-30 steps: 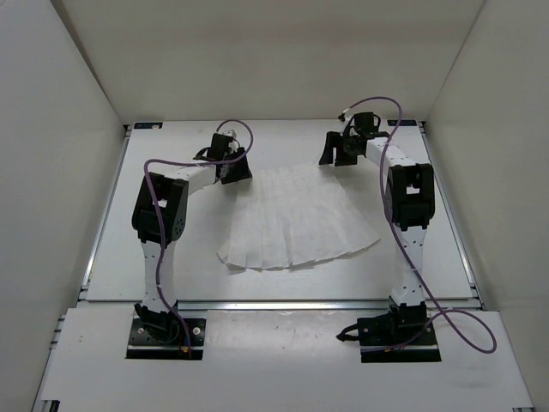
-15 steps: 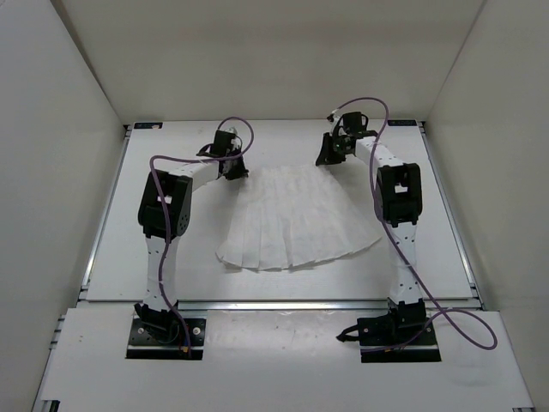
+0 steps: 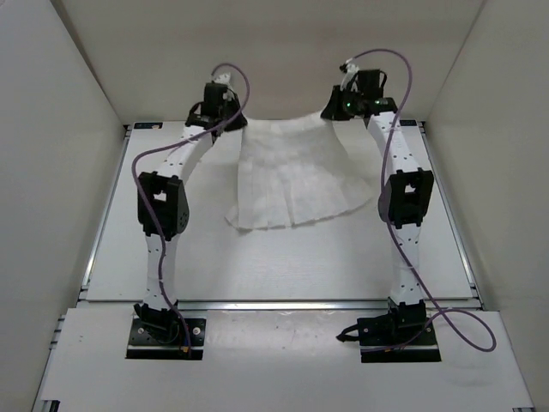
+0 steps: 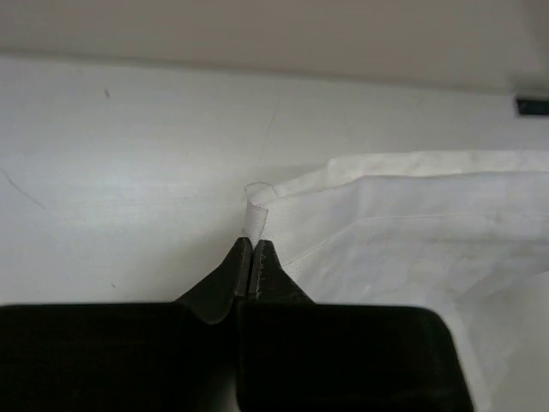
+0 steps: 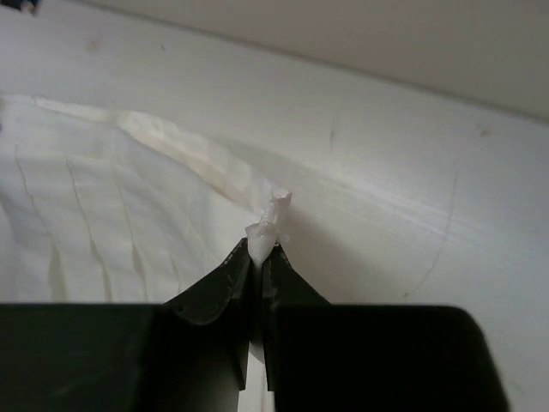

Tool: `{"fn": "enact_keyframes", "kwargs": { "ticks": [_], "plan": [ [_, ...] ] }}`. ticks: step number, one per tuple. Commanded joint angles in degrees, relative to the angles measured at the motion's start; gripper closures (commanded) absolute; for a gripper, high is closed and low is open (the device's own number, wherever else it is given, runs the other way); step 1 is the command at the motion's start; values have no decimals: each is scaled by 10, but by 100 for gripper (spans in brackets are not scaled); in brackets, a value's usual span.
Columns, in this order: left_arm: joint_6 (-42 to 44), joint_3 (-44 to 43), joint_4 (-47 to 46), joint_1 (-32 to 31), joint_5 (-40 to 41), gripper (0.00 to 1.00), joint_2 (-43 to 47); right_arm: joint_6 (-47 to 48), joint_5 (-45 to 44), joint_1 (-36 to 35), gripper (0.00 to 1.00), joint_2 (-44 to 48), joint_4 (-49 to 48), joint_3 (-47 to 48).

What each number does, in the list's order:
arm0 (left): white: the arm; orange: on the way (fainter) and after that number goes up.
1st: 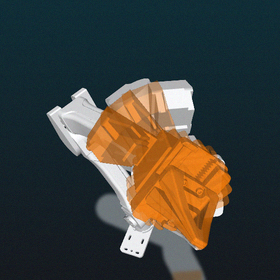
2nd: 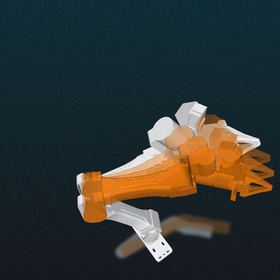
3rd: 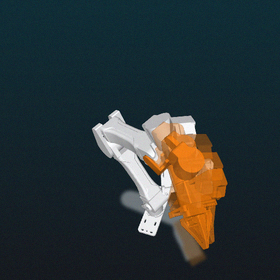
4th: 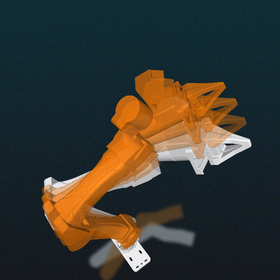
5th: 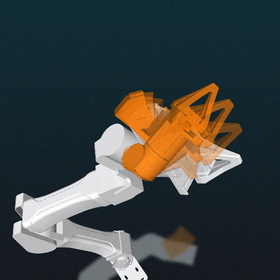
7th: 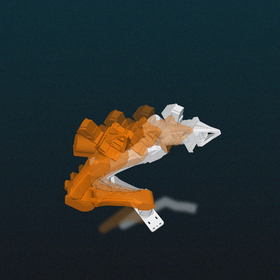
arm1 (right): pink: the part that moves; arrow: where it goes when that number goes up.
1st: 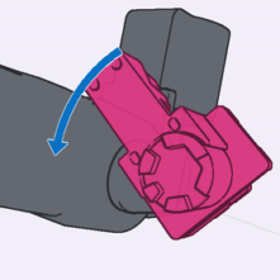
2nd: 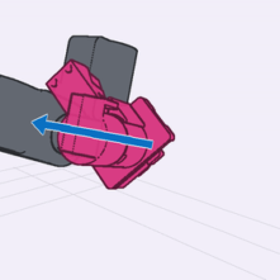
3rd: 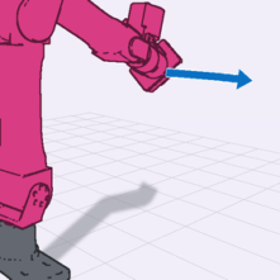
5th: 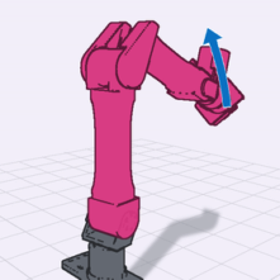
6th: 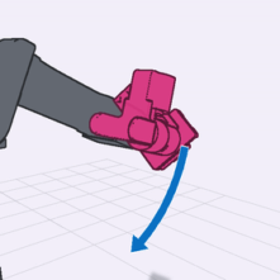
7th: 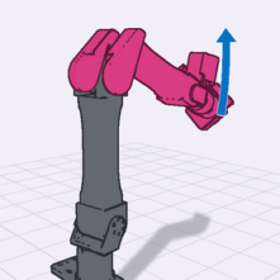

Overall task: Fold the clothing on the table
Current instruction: Fold the skirt

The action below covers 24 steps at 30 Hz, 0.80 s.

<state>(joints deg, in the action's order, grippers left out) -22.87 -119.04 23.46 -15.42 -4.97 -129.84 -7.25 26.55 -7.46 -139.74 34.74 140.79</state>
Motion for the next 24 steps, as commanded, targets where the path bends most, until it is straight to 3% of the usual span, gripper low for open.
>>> {"fn": "enact_keyframes", "kwargs": {
  "ticks": [1,5,8,11,12,14,17,21,24],
  "plan": [
    [29,-26,-26,28,15,100,131,15,-17,13,100,139,-18,62],
    [70,75,-79,11,46,100,249,56,-51,-8,100,228,23,5],
    [88,208,-126,-9,48,100,323,68,-75,-33,100,313,28,-132],
    [96,364,-158,-47,48,100,406,80,-122,-83,100,481,-100,-482],
    [96,429,-163,-53,64,100,426,76,-127,-98,100,513,-130,-545],
    [96,516,-171,-71,62,100,491,9,-111,-103,100,619,-207,-753],
    [101,625,-117,-109,86,100,573,-87,-37,-84,99,710,-273,-904],
    [78,714,-62,-147,97,100,669,-122,-44,-105,100,755,-238,-966],
    [69,719,-77,-125,81,100,690,-135,-34,-99,100,744,-263,-968]
  ]
}}
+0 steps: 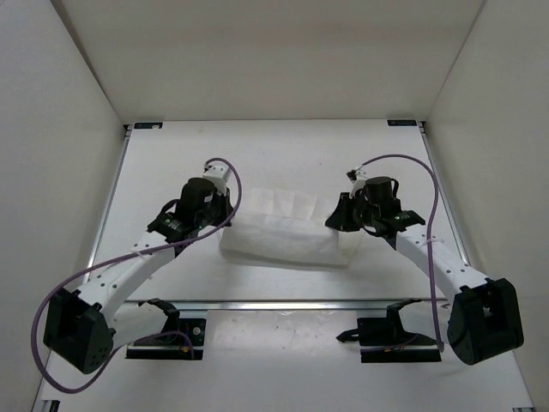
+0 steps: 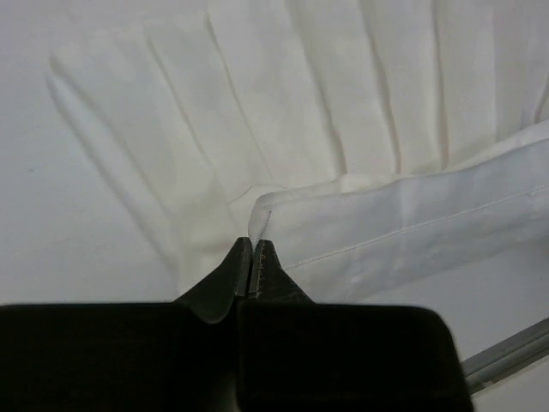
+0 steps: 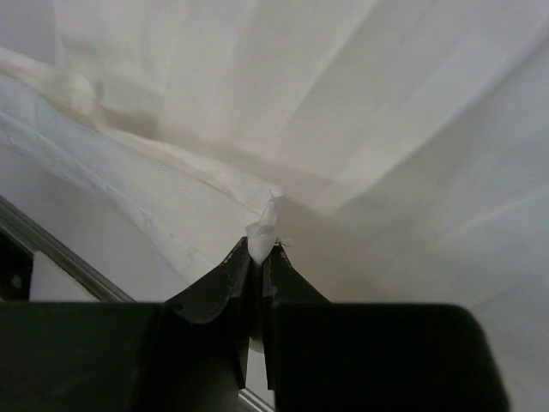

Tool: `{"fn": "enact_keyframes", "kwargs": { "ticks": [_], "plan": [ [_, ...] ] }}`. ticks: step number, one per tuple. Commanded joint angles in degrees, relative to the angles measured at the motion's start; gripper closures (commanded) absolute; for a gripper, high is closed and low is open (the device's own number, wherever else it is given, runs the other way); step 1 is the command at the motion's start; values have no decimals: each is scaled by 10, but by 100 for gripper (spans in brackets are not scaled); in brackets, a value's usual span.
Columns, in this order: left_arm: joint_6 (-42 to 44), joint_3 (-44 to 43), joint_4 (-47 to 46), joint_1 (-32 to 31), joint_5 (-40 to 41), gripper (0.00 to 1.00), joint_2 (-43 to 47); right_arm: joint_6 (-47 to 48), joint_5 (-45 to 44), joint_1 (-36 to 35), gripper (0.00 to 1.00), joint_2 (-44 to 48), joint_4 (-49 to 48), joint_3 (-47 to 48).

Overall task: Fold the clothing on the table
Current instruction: Fold the skirt

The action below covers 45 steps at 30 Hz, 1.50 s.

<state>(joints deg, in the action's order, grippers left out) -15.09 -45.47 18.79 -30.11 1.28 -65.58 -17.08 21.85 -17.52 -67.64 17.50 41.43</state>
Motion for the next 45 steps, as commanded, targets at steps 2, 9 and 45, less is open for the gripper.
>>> {"fn": "enact_keyframes", "kwargs": {
  "ticks": [2,9,45],
  "plan": [
    [7,-33,-51,36,21,100,12,-31,23,20,100,-5,-106,36],
    [6,-62,-153,58,29,100,-192,-4,35,49,100,-162,-112,102],
    [-13,-234,-44,82,-96,100,-321,6,8,16,100,-231,-56,172]
  ]
}}
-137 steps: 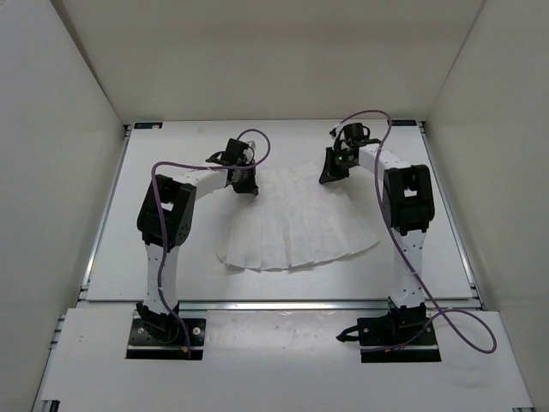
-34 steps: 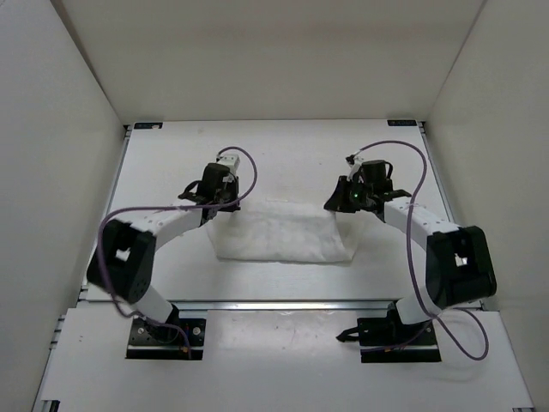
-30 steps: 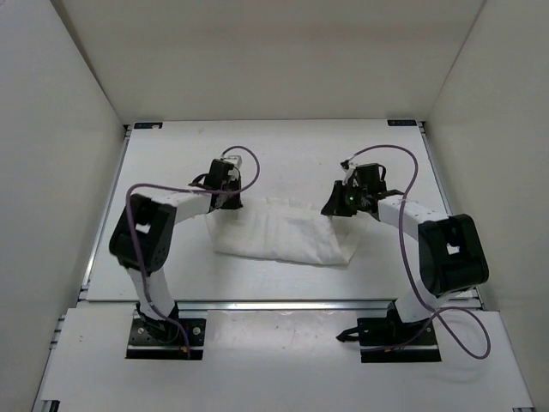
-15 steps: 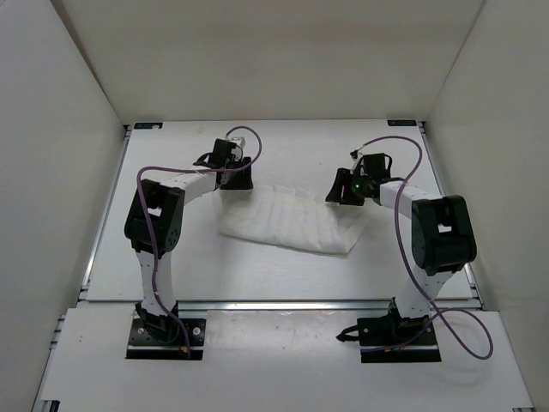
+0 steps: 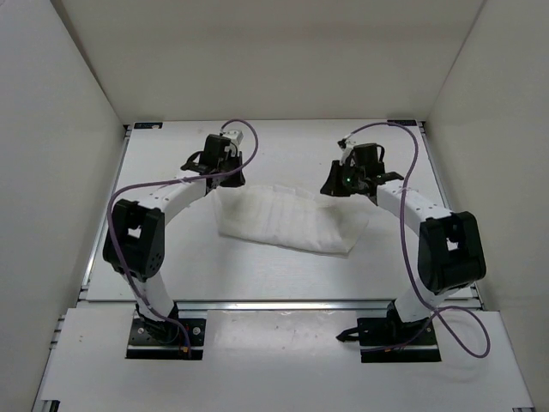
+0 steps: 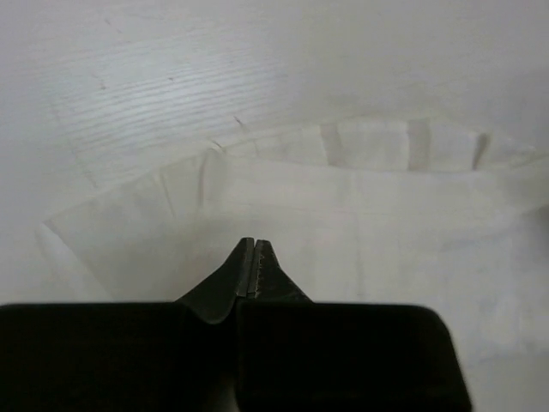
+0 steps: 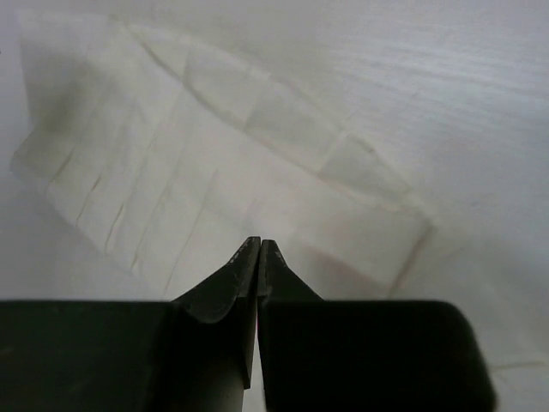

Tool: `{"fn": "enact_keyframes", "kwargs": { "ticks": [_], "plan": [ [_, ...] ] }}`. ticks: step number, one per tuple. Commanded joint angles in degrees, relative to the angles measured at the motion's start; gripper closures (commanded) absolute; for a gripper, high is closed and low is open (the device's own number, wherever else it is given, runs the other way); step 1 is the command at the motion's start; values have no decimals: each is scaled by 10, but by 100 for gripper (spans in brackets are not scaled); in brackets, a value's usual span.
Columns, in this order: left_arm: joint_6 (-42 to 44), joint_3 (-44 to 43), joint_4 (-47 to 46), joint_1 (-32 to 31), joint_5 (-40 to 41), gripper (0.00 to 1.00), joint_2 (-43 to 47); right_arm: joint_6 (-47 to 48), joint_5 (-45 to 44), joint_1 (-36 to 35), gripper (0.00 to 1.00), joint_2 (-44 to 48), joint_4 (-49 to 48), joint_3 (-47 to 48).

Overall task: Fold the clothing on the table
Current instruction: Fold the skirt

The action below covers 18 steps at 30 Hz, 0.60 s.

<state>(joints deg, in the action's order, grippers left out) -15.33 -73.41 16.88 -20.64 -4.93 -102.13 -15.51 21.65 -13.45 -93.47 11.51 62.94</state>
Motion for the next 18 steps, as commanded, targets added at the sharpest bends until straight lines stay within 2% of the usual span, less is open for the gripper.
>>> {"fn": "enact_keyframes", "kwargs": {
  "ticks": [1,4,10,18],
  "plan": [
    [-18,61,-32,-13,-45,100,46,-15,12,-33,100,24,4,-58],
    [-42,140,-64,-24,-50,100,63,-38,30,-45,100,26,-1,-99],
    [-58,203,-68,-35,-30,100,69,-44,20,-50,100,-5,2,-135],
    [-80,231,-77,-25,-22,100,69,0,-3,-17,100,-86,35,-54]
  ]
}}
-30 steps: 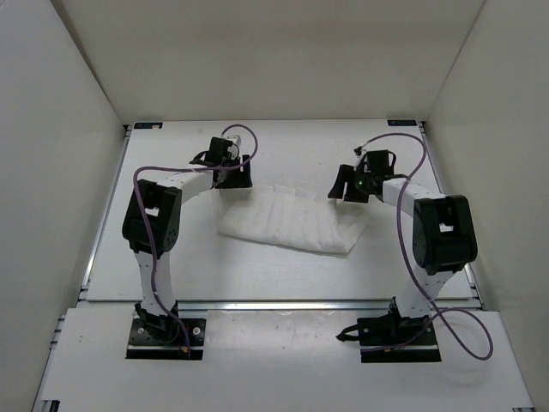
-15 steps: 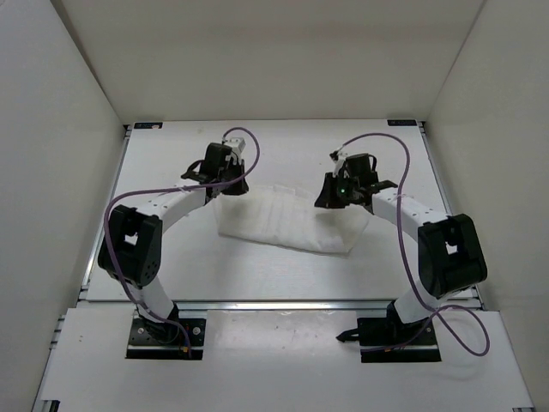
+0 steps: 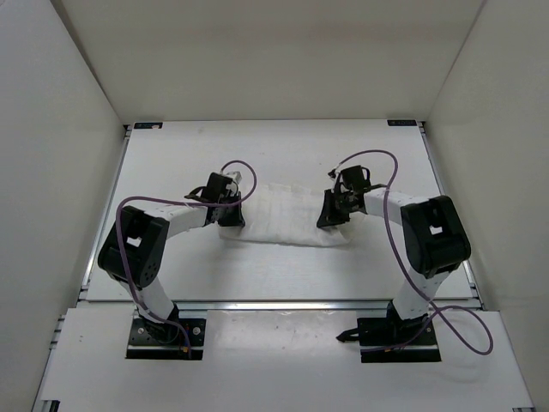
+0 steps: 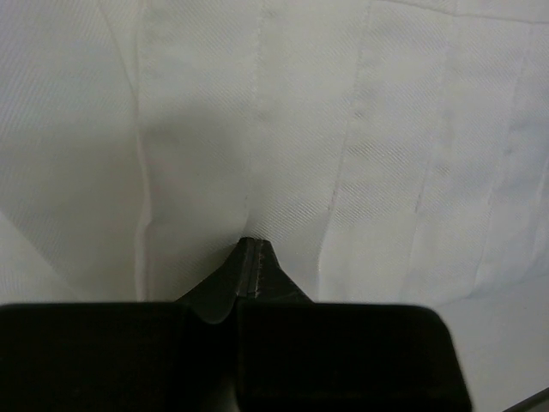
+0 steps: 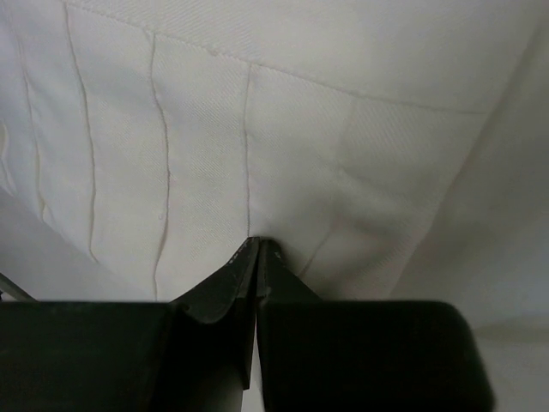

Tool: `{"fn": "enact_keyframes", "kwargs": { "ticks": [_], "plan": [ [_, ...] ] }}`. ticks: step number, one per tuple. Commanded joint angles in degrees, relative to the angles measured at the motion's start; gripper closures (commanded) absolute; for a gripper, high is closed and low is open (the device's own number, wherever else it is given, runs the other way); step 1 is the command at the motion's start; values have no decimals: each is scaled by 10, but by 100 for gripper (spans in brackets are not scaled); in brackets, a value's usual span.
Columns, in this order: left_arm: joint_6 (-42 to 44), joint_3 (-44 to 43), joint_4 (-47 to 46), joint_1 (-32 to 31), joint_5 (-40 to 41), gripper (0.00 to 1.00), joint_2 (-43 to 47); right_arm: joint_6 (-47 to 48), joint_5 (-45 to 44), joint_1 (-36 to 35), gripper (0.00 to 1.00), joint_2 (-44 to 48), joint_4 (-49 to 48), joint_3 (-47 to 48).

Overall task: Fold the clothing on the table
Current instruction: Fold the skirt

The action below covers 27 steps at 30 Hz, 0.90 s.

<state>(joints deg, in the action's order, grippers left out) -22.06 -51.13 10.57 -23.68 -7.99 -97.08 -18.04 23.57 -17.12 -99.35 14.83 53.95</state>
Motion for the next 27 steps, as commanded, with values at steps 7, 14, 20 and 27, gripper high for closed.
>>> {"fn": "enact_keyframes", "kwargs": {
  "ticks": [7,14,20,27],
  "plan": [
    [-9,-37,-1,9,1,100,-10,62,12,66,100,-78,34,141],
    [5,-107,9,28,-22,53,-21,62,20,89,30,-15,49,167],
    [32,-138,37,45,2,36,-15,97,-55,128,19,7,105,162],
    [69,-116,50,29,79,57,-6,137,-62,155,13,-28,126,146]
  ]
}}
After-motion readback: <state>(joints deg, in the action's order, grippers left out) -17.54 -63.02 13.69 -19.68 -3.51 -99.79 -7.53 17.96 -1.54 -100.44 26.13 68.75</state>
